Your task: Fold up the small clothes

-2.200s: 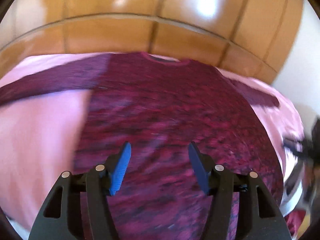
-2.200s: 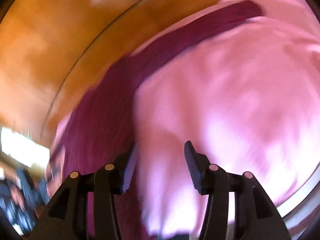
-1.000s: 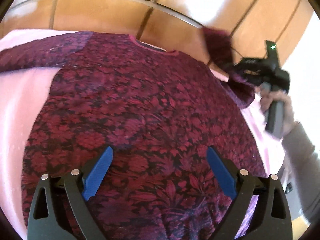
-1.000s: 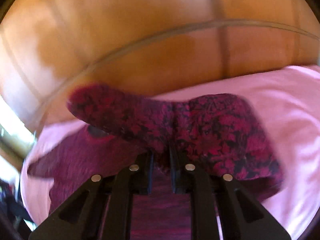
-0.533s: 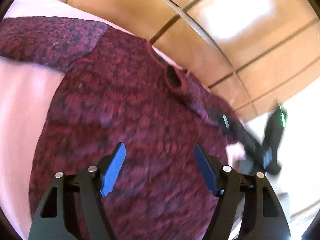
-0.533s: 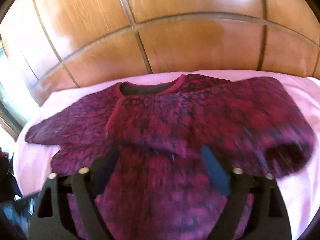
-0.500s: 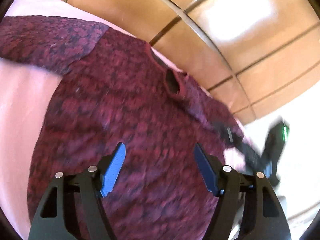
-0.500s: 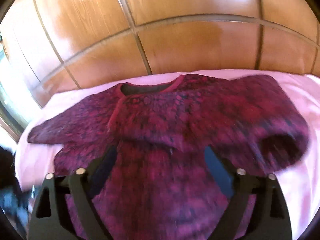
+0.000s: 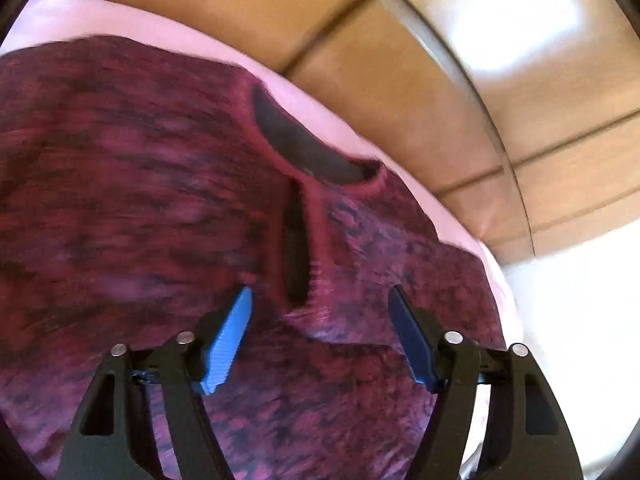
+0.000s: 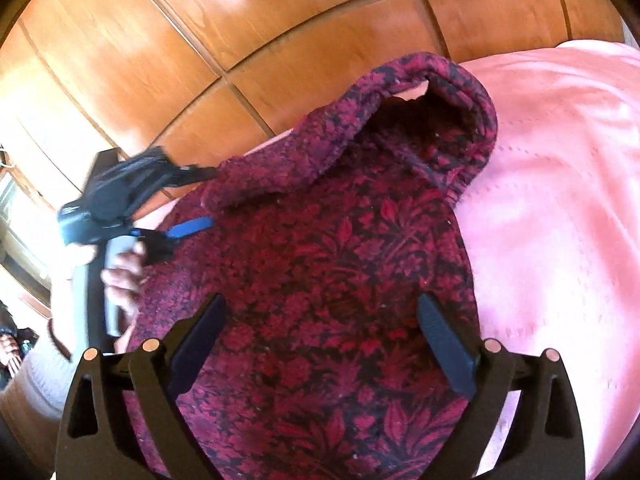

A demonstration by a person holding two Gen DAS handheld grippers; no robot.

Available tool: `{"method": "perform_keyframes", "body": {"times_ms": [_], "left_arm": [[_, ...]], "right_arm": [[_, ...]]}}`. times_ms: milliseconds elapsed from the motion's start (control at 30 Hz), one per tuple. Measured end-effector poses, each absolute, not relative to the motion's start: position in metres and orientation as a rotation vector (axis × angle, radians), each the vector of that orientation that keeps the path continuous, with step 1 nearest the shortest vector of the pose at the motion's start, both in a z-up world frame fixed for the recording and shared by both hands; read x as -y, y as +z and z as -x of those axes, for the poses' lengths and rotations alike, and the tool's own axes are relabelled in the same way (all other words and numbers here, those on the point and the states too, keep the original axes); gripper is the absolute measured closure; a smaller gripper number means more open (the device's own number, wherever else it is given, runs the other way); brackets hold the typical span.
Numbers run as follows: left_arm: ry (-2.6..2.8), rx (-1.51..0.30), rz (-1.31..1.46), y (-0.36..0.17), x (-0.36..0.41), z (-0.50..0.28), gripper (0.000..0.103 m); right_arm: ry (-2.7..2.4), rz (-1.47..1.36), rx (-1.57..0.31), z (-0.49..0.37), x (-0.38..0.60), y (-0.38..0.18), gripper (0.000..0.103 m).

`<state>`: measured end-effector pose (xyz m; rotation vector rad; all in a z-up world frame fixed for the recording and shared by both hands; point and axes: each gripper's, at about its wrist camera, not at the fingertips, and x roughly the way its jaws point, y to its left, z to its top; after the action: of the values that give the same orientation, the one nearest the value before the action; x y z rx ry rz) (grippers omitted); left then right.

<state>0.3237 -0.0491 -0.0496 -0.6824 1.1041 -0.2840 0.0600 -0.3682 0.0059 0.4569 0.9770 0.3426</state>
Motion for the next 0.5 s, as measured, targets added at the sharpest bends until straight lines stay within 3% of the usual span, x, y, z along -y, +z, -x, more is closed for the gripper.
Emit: {"method": "perform_keyframes", "body": {"times_ms": [33, 67, 267, 500], "left_arm": [[-0.26, -1.124, 0.635, -0.052, 0.055, -0.327, 0.078], [-0.248, -1.131, 0.611, -0.054, 0.055, -0.33, 0.09], [-0.266, -0.996, 0.576, -0.018, 0.028, -0.311, 0.091], [-0.234, -0.93, 0.53, 0.0, -0.02, -0.289, 0.091]], "right_arm": [[0.343, -0.479, -0.978, -0.062, 0.37, 0.008, 0.007], [0.346, -0.497, -0.978, -0.062, 0.374, 0.009, 0.007], [0.321, -0.651, -0.923, -0.067, 0.406, 0.019, 0.008], [0.32, -0.76, -0.838, -0.073, 0.426, 0.038, 0.02]]}}
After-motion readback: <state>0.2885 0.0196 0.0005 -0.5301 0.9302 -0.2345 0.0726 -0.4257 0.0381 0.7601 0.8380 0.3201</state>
